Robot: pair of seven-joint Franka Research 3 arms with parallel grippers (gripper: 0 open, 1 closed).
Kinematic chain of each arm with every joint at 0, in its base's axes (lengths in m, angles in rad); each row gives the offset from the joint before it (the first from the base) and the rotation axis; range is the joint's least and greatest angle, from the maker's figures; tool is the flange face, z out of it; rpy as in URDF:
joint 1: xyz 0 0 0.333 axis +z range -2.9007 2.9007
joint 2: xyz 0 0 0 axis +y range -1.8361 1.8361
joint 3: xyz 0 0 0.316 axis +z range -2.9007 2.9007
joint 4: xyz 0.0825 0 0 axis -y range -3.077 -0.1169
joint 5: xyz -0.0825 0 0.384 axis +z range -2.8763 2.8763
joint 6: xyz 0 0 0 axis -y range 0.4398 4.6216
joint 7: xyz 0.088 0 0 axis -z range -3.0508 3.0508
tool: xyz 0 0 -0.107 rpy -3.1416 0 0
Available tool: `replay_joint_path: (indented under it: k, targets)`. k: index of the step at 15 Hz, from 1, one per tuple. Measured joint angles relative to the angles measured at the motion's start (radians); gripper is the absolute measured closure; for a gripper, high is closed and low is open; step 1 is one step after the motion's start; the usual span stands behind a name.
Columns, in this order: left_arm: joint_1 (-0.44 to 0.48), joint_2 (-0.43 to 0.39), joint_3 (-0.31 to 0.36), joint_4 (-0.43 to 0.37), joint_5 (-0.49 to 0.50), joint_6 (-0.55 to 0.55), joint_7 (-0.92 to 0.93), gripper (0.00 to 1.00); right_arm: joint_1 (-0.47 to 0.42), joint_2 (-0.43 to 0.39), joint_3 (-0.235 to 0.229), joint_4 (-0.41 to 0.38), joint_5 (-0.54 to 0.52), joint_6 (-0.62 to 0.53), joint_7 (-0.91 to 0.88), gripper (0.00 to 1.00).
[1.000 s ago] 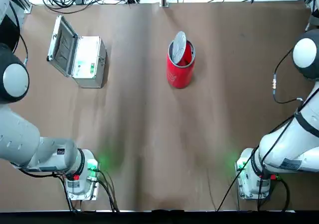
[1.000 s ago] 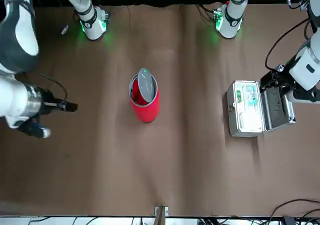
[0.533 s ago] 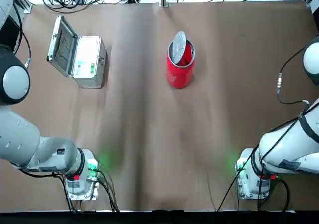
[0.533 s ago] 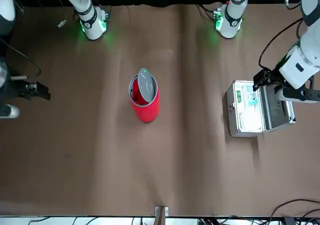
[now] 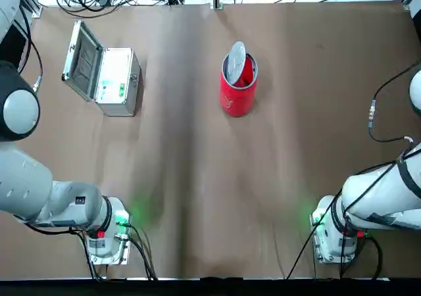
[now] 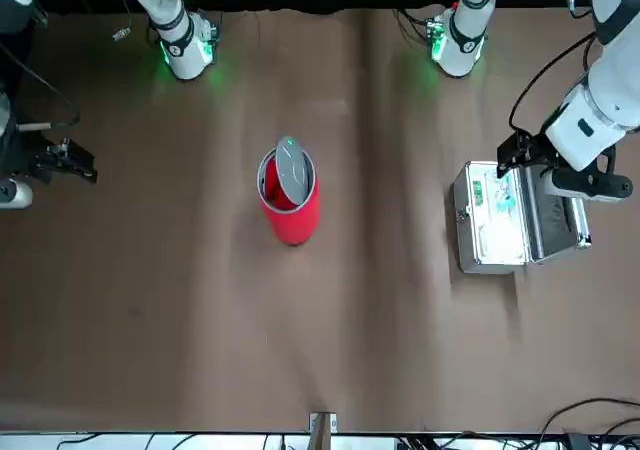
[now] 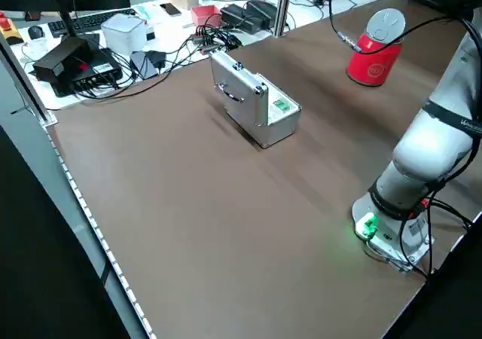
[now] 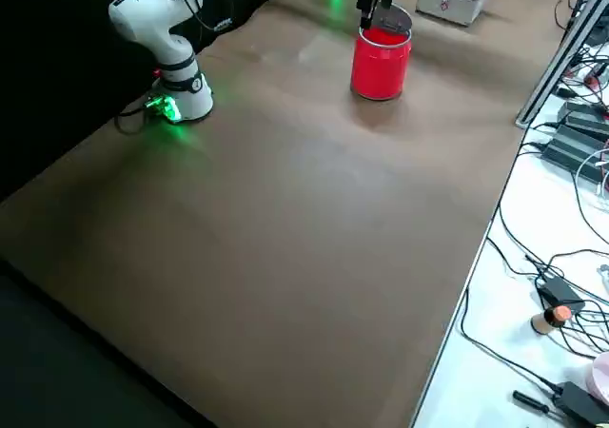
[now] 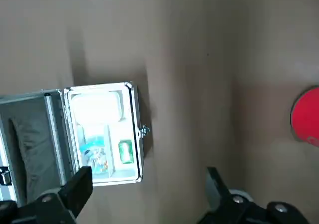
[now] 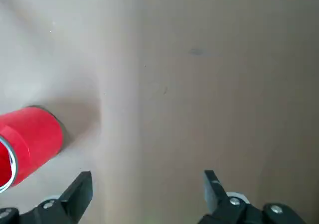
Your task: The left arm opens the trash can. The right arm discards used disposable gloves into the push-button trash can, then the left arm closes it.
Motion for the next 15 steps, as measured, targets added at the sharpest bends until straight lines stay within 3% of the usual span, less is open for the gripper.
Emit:
replay_joint_path:
  k: [2,7,8,10,11,12,15]
  targets:
    - [0.0,0.0,-0.014,0.0,0.0,-0.018,-0.004,0.02,-0.003,-0.004,0.0,-0.007,0.0,0.006,0.0,0.01]
    - [-0.002,0.006,-0.096,-0.004,0.0,-0.099,-0.054,0.49,-0.024,-0.011,-0.018,-0.014,-0.001,0.014,0.001,0.01]
    - [-0.003,0.016,-0.122,-0.006,0.0,-0.103,-0.071,0.59,-0.006,-0.015,-0.056,-0.014,0.003,0.014,-0.001,0.01]
    - [-0.004,0.049,-0.188,-0.008,0.0,-0.103,-0.109,0.77,0.085,-0.025,-0.191,-0.015,0.04,0.016,-0.006,0.01]
    - [-0.006,0.07,-0.222,-0.008,0.0,-0.103,-0.128,0.86,0.118,-0.031,-0.234,-0.018,0.057,0.02,-0.008,0.01]
    - [-0.014,0.093,-0.249,-0.007,0.0,-0.102,-0.152,0.96,0.139,-0.038,-0.256,-0.026,0.066,0.028,-0.009,0.01]
    - [-0.061,0.15,-0.288,0.005,0.0,-0.089,-0.262,0.99,0.163,-0.092,-0.266,-0.11,0.068,0.092,-0.01,0.01]
